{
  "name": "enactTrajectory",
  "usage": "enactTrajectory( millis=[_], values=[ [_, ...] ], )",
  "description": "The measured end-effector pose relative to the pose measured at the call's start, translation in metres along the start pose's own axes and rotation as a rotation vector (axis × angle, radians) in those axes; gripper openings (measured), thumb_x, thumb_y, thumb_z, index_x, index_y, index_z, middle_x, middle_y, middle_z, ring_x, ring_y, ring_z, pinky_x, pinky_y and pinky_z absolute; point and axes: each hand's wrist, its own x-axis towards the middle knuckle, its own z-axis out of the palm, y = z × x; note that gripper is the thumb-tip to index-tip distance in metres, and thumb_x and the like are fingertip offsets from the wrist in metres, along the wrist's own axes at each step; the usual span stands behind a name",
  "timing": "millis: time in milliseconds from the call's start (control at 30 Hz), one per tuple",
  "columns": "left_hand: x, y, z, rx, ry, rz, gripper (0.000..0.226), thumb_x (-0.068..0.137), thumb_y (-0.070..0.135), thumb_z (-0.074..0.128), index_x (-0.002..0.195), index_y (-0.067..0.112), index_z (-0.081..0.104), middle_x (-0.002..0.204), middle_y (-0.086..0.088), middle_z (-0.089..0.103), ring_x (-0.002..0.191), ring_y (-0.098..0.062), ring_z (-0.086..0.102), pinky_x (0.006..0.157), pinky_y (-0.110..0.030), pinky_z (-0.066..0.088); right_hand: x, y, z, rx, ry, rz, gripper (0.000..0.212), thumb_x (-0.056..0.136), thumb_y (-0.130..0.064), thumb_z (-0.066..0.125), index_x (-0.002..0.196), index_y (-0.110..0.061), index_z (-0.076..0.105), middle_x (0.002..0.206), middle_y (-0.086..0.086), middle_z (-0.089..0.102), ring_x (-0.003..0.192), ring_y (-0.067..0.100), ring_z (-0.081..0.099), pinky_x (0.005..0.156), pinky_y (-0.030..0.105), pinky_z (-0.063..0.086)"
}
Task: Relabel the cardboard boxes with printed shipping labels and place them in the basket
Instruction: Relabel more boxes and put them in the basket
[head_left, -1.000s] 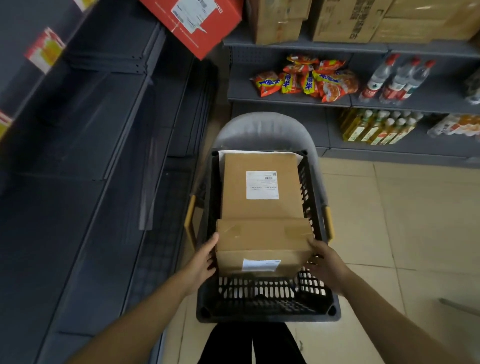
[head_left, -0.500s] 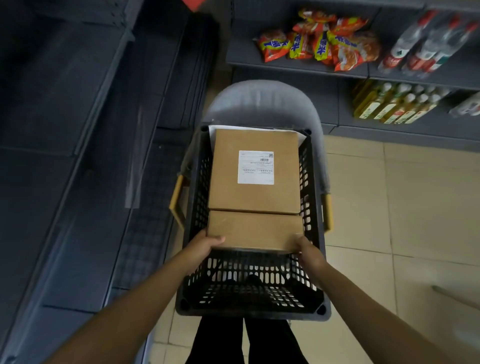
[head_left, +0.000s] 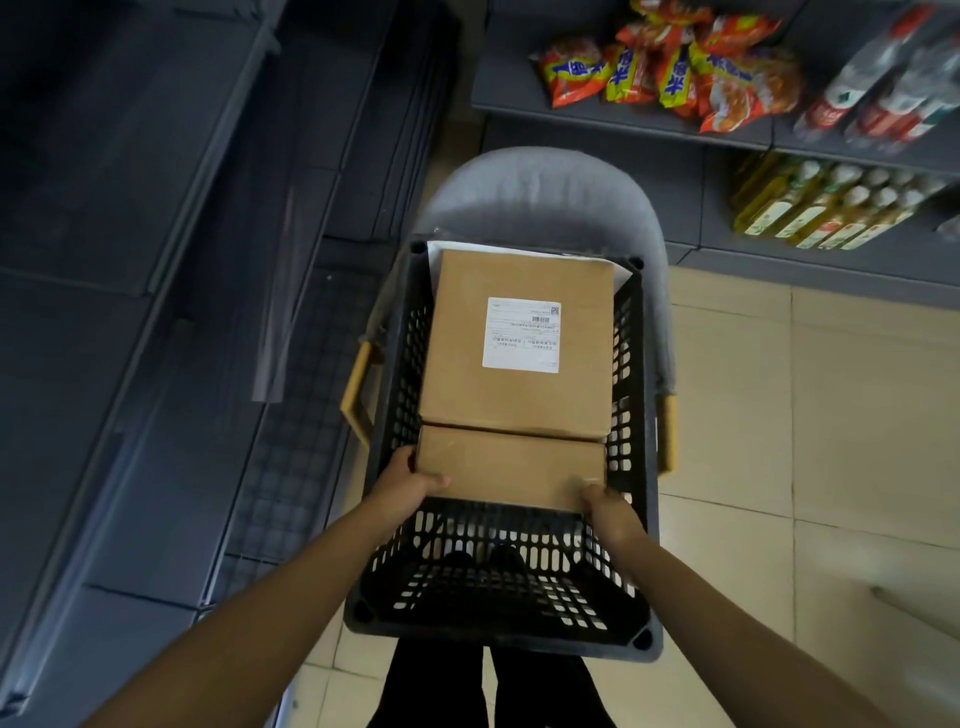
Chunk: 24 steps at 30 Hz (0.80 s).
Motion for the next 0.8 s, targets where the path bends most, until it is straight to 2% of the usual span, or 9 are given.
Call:
enactTrajectory(
  millis=[133,233,333,433,533,633,700,800],
  values=[
    [-0.013,0.016,0.009,0.177,0.086,0.104,0.061,0.085,0.006,0.064,0.138,0.014,0.036,0.132,-0.007,0.051,0.110,-0.017,0.051,0.094,-0.030,0.042,-0.013,-0.010,-0.002,-0.317,0.132,-0.135,0.042,0.099,-0.025,0.041,0.137,-0.006,0.040,0.125,0.019,0.057,0.108,0.034,0.058,0.088,0.039,0.047],
    [-0.028,0.034,0.012,0.266,0.180,0.142,0.062,0.086,0.008,0.060,0.141,0.015,0.033,0.137,-0.011,0.041,0.118,-0.026,0.048,0.101,-0.037,0.043,-0.026,-0.024,-0.007,-0.428,0.207,-0.216,0.035,0.096,-0.018,0.043,0.128,-0.006,0.048,0.118,0.016,0.061,0.103,0.031,0.061,0.080,0.035,0.049],
    [-0.045,0.057,0.003,0.318,0.186,0.144,0.073,0.086,0.017,0.062,0.148,0.016,0.022,0.141,-0.011,0.036,0.125,-0.029,0.044,0.105,-0.040,0.041,-0.043,-0.041,-0.020,-0.540,0.204,-0.300,0.037,0.092,-0.014,0.042,0.128,-0.008,0.050,0.120,0.016,0.060,0.108,0.032,0.059,0.084,0.036,0.050],
    [-0.065,0.084,-0.013,0.362,0.180,0.212,0.079,0.085,0.021,0.068,0.149,0.014,0.021,0.146,-0.012,0.036,0.129,-0.028,0.043,0.105,-0.040,0.042,-0.059,-0.061,-0.036,-0.633,0.196,-0.405,0.035,0.090,-0.016,0.046,0.124,-0.009,0.054,0.121,0.014,0.061,0.109,0.030,0.058,0.088,0.034,0.050],
    [-0.092,0.120,-0.030,0.479,0.226,0.316,0.073,0.085,0.017,0.067,0.146,0.010,0.028,0.146,-0.015,0.036,0.132,-0.028,0.041,0.106,-0.038,0.041,-0.083,-0.093,-0.052,-0.724,0.231,-0.477,0.036,0.090,-0.020,0.051,0.125,-0.009,0.055,0.117,0.012,0.063,0.102,0.028,0.061,0.079,0.031,0.052],
    [-0.136,0.169,-0.050,0.648,0.299,0.500,0.059,0.087,0.020,0.062,0.140,0.012,0.038,0.141,-0.016,0.038,0.127,-0.032,0.044,0.105,-0.043,0.040,-0.130,-0.144,-0.069,-0.844,0.398,-0.628,0.042,0.089,-0.019,0.051,0.131,-0.016,0.051,0.125,0.010,0.058,0.108,0.027,0.057,0.087,0.034,0.050],
    [-0.169,0.209,-0.065,0.759,0.417,0.657,0.052,0.088,0.020,0.061,0.136,0.014,0.042,0.138,-0.014,0.040,0.124,-0.033,0.044,0.104,-0.044,0.039,-0.169,-0.186,-0.082,-0.943,0.567,-0.794,0.045,0.090,-0.019,0.051,0.134,-0.018,0.047,0.131,0.009,0.054,0.115,0.027,0.052,0.096,0.038,0.044],
    [-0.222,0.262,-0.085,0.857,0.608,0.878,0.052,0.090,0.022,0.057,0.138,0.016,0.040,0.136,-0.012,0.042,0.125,-0.033,0.041,0.101,-0.042,0.036,-0.233,-0.243,-0.101,-0.863,0.723,-0.989,0.044,0.090,-0.021,0.054,0.134,-0.015,0.048,0.132,0.011,0.053,0.120,0.030,0.048,0.098,0.038,0.040]
  ],
)
